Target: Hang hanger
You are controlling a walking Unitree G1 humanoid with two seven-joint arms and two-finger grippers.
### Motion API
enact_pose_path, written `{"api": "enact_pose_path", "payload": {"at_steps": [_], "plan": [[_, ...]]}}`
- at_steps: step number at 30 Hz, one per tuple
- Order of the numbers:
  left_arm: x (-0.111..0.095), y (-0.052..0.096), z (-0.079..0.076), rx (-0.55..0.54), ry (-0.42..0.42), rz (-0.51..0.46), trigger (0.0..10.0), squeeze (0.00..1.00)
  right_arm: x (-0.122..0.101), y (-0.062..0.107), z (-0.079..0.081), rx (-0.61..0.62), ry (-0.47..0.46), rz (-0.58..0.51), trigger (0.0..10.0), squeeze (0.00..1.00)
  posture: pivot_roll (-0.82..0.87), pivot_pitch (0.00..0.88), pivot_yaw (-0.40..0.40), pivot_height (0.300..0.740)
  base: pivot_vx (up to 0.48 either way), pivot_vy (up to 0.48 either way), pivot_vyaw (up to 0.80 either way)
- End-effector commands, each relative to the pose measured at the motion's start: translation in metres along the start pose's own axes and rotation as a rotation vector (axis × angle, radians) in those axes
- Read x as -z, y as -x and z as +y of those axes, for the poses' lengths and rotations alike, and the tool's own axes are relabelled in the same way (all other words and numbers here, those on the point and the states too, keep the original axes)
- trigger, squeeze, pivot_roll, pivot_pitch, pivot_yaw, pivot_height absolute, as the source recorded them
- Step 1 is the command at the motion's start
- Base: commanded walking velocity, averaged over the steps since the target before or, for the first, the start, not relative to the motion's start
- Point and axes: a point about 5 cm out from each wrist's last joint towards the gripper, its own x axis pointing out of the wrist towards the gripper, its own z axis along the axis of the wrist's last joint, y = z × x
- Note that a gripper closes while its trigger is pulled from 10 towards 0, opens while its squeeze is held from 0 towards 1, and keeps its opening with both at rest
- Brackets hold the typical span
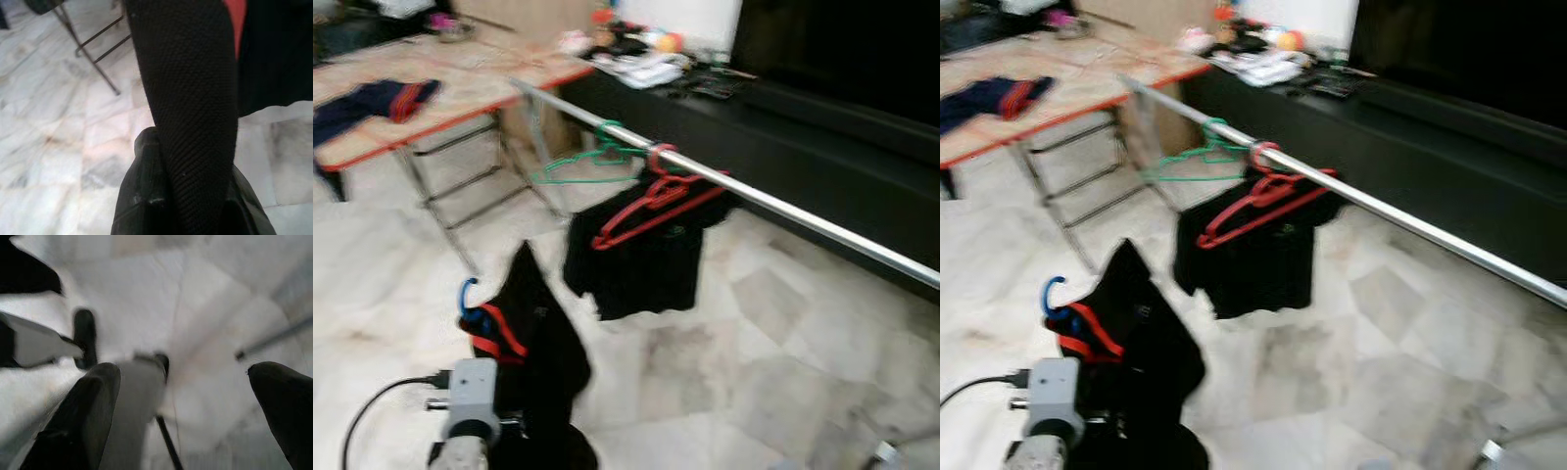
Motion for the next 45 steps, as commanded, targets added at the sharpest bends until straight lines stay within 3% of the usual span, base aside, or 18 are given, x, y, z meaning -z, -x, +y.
{"api": "enact_pose_path", "payload": {"at_steps": [1,8,19,28,33,37,42,45], "plan": [[-0.006,0.000,-0.003,0.008,0.008,-0.030,10.0,0.00,0.006,0.001,0.000,0.003,-0.008,0.020,10.0,0.00,-0.01,0.157,0.008,0.740,0.000,0.292,0.00],[-0.006,-0.001,-0.003,0.003,0.012,-0.030,10.0,0.00,0.000,-0.004,0.018,-0.018,-0.004,0.008,10.0,0.00,-0.01,0.155,0.008,0.740,0.000,0.294,0.00],[-0.007,-0.001,-0.003,0.002,0.011,-0.031,10.0,0.00,0.002,-0.001,0.007,-0.006,-0.009,0.010,10.0,0.00,-0.01,0.153,0.009,0.740,0.000,0.465,0.00],[-0.007,-0.001,-0.002,-0.001,0.010,-0.031,10.0,0.00,0.002,-0.003,0.018,-0.020,-0.004,0.013,10.0,0.00,0.00,0.152,0.008,0.740,0.000,0.480,0.00],[-0.006,-0.003,-0.003,-0.001,0.011,-0.030,10.0,0.00,0.003,0.000,0.003,-0.006,-0.010,0.008,10.0,0.00,0.00,0.141,0.006,0.740,0.000,0.480,0.00],[-0.006,-0.004,-0.004,-0.001,0.012,-0.030,10.0,0.00,0.002,0.000,0.001,-0.003,-0.010,0.005,10.0,0.00,0.00,0.135,0.005,0.740,0.000,0.480,0.00],[-0.005,-0.006,-0.008,-0.004,0.025,-0.029,10.0,0.00,-0.007,-0.004,0.016,-0.019,0.019,-0.006,10.0,0.00,-0.01,0.111,-0.024,0.740,0.000,0.480,0.00],[-0.004,-0.007,-0.011,-0.008,0.038,-0.029,10.0,0.00,-0.010,-0.005,0.016,-0.020,0.031,-0.008,10.0,0.00,-0.01,0.101,-0.035,0.740,0.000,0.480,0.00]]}}
